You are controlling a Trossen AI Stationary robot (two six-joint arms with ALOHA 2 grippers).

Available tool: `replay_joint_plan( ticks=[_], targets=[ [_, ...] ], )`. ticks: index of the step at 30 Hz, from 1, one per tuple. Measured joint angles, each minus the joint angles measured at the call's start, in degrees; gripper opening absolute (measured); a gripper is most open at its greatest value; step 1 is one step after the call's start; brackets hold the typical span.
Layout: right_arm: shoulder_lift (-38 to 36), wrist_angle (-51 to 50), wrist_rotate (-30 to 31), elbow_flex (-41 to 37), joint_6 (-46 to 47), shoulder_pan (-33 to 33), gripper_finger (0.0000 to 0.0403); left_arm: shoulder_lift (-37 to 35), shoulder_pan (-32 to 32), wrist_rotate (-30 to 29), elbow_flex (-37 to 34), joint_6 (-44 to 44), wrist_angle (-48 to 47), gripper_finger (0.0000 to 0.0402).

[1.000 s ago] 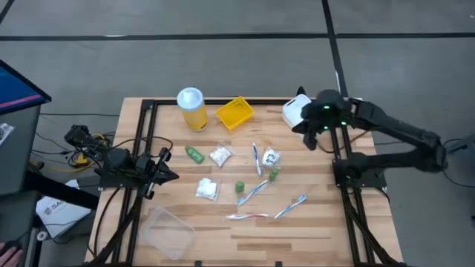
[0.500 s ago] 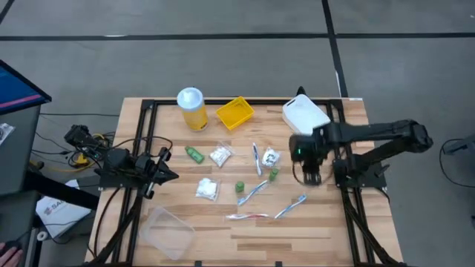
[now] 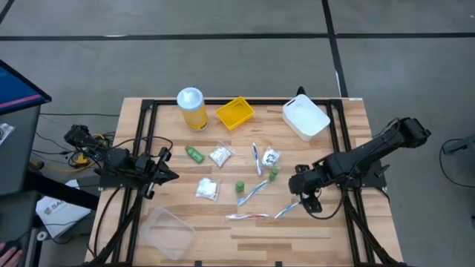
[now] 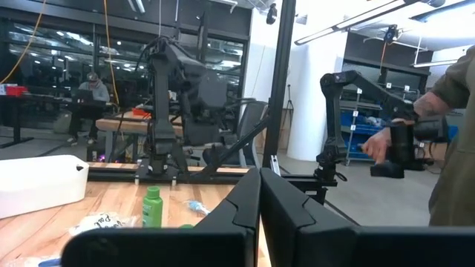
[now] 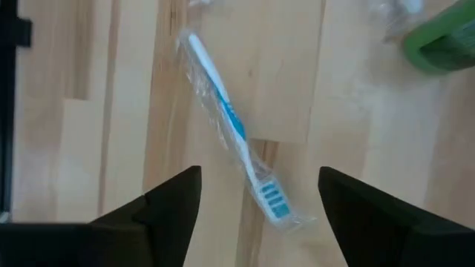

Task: Pick & Place Travel size toiletries
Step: Put the light blue toothbrush into the transparent bin

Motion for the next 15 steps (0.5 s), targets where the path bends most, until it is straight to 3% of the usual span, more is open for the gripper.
replay_joint_plan(
  ticks=[6, 15],
  targets=[
    [3.92, 4.35, 0.41, -2.8, -1.9, 2.38, 0.0265, 0.0, 0.0, 0.02, -0.02, 0.0, 0.0, 0.0002],
    [17.82, 7.08, 2.0, -2.42, -2.61, 4.91, 0.0263, 0.33, 0.01, 0.03, -0.02, 0.0, 0.11, 0.0002]
  ],
)
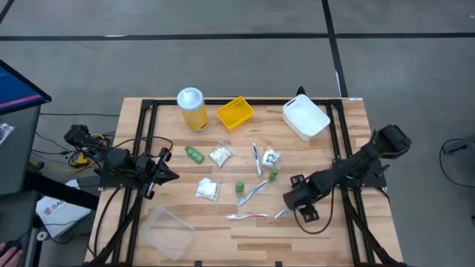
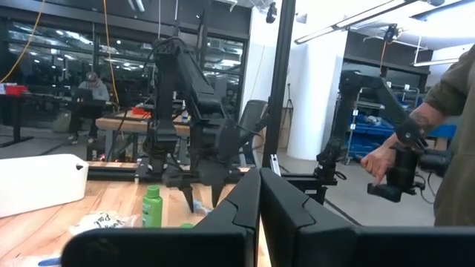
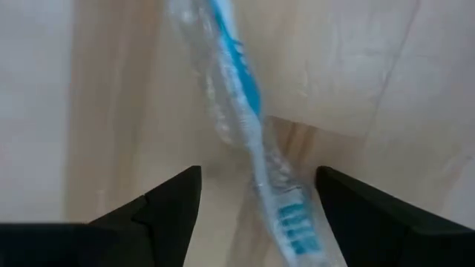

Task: Pick & Place Travel size toiletries
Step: Put the light blue toothbrush into the transparent bin

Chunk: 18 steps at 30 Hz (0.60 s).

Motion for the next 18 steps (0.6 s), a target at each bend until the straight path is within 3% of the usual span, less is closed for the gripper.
replay_joint_plan(
  ticks=[5, 12, 18],
  targets=[
    [2.68, -0.84, 2.08, 0.39, 2.04, 0.14, 0.0207, 0.0, 0.0, 0.01, 0.0, 0.0, 0.19, 0.0002],
    [-0.13, -0.7, 2.58, -0.27, 2.03, 0.31, 0.0026, 0.0, 0.01, 0.01, 0.0, 0.0, 0.74, 0.0002],
    [-5.59, -1.85, -1.71, -0.49, 2.92, 0.35, 0.0013, 0.0, -0.01, 0.01, 0.0, 0.0, 3.75, 0.0002]
  ],
)
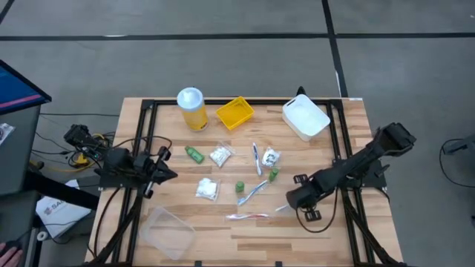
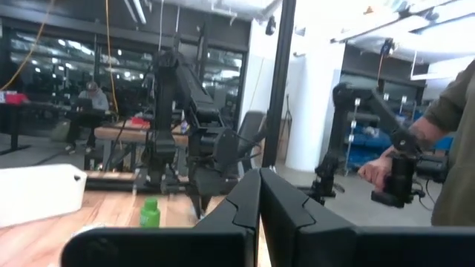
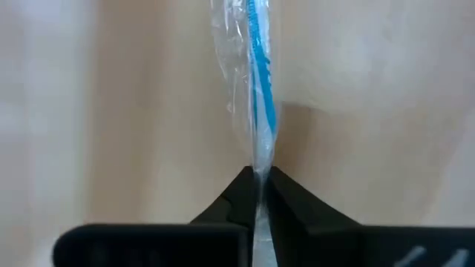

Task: Pick & Place Travel size toiletries
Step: Put the light blue toothbrush into the transparent bin

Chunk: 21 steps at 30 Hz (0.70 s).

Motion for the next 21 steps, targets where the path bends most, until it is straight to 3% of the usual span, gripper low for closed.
replay_joint_plan(
  ticks=[3, 5, 9, 13, 17, 21],
  targets=[
    [-5.1, -1.09, -1.83, 0.18, 2.92, 0.37, 0.0007, 0.0, 0.01, -0.32, 0.0, 0.06, 4.23, 0.0002],
    [-9.09, -1.05, 0.11, 1.29, 4.34, 0.6, 0.0009, 0.0, 0.01, -1.71, 0.0, 0.07, 7.83, 0.0002],
    [-16.4, 0.92, 11.32, 5.39, 2.86, -0.6, 0.0005, 0.07, 0.01, -7.54, 0.0, 0.06, 13.8, 0.0002],
    [-19.47, 8.15, 20.81, 10.73, -3.85, -6.07, 0.0003, 1.7, 0.02, -16.23, 1.48, -3.94, 14.26, 0.0002],
    [-17.64, 15.67, 20.91, 16.05, -12.01, -13.23, 0.0003, 8.1, 0.01, -18.7, 6.65, -3.58, 14.22, 0.0002],
    [-13.28, 20.55, 16.73, 21.77, -18.52, -18.97, 0.0002, 18.53, 0.0, -23.39, 13.57, 1.77, 14.15, 0.0014]
  ],
)
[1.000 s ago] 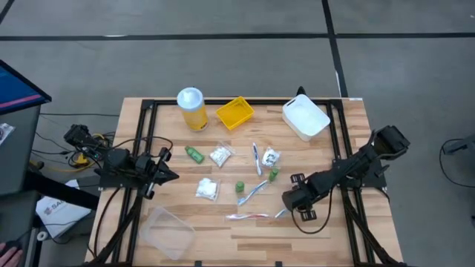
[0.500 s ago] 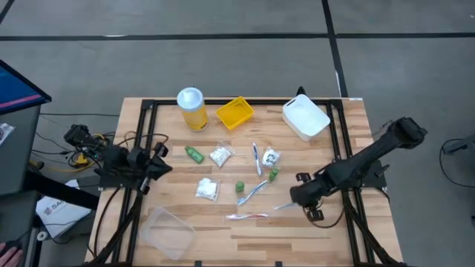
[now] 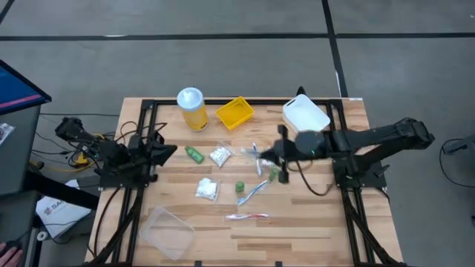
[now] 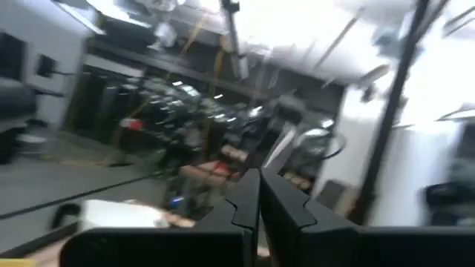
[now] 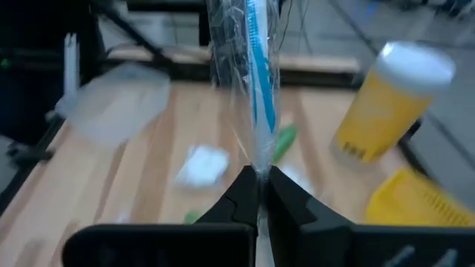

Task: Pick & Place Travel size toiletries
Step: Put the light blue toothbrush into the transparent bin

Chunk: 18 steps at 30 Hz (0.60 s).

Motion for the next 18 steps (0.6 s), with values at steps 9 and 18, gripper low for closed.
replay_joint_plan(
  ticks=[9, 18],
  targets=[
    [13.15, 7.01, -10.72, 11.83, -6.97, -4.63, 0.0001, 20.65, 0.68, -0.09, 12.31, 5.94, -0.08, 0.0134],
    [21.91, 7.99, -18.82, 19.2, -8.0, -5.05, 0.0, 28.89, 4.18, 3.53, 16.54, 8.89, -0.06, 0.0271]
  ],
)
